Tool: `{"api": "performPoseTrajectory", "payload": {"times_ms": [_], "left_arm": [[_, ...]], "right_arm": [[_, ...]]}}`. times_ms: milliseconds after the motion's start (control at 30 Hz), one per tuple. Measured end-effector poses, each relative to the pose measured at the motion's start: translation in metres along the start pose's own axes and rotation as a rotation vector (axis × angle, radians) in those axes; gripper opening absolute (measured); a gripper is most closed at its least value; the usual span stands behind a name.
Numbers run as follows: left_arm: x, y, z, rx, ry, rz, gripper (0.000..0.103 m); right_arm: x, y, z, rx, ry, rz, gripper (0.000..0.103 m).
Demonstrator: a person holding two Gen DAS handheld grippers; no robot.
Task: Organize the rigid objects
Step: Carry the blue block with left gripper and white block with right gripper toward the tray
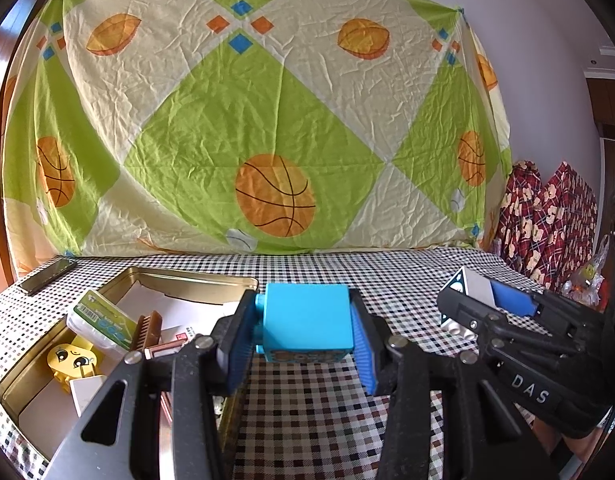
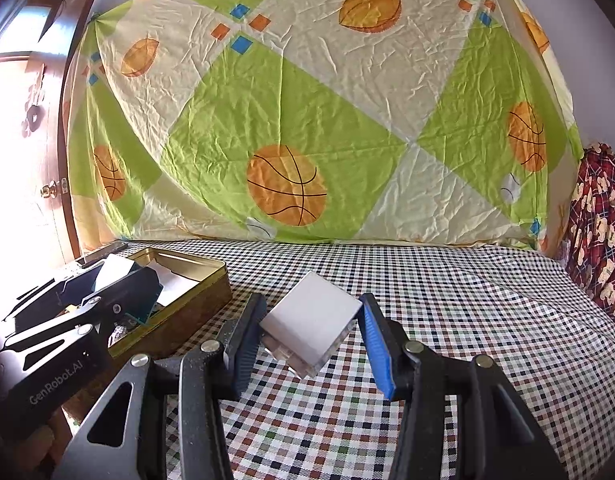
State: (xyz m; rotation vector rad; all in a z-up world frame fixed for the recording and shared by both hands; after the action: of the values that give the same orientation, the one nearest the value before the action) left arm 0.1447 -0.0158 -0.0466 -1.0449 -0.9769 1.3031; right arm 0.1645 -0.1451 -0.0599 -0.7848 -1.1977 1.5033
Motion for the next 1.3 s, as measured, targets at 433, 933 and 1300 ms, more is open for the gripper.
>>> {"api": "performPoseTrajectory", "payload": {"times_ms": [433, 933, 1300], "left_arm": [[0.007, -0.001, 0.006, -0.01, -0.003, 0.012, 0.043], [0.019, 0.0, 0.014, -0.022, -0.022, 0.024, 0.043], [0.028, 0.0, 0.022, -0.039, -0.027, 0.036, 0.043]], "right_arm": [[0.011, -0.001, 0.004, -0.01, -0.016, 0.017, 0.05], [0.024, -0.001, 0.006, -0.017, -0.042, 0.029, 0.05], [0.039, 0.0, 0.008, -0.026, -0.067, 0.045, 0.05]]}}
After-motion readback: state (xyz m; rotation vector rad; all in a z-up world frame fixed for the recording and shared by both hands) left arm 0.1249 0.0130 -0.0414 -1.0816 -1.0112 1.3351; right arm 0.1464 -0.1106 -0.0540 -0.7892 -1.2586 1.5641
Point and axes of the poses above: each gripper's, at about its wrist camera, not at the fingertips, and z roughly against the way its jaws point, x to its left, y to its underside, the point moved 8 cm from there along -z, roughly the way its jaws point, and after that the axes turned 3 degrees about -z, right-handed, at the moved point
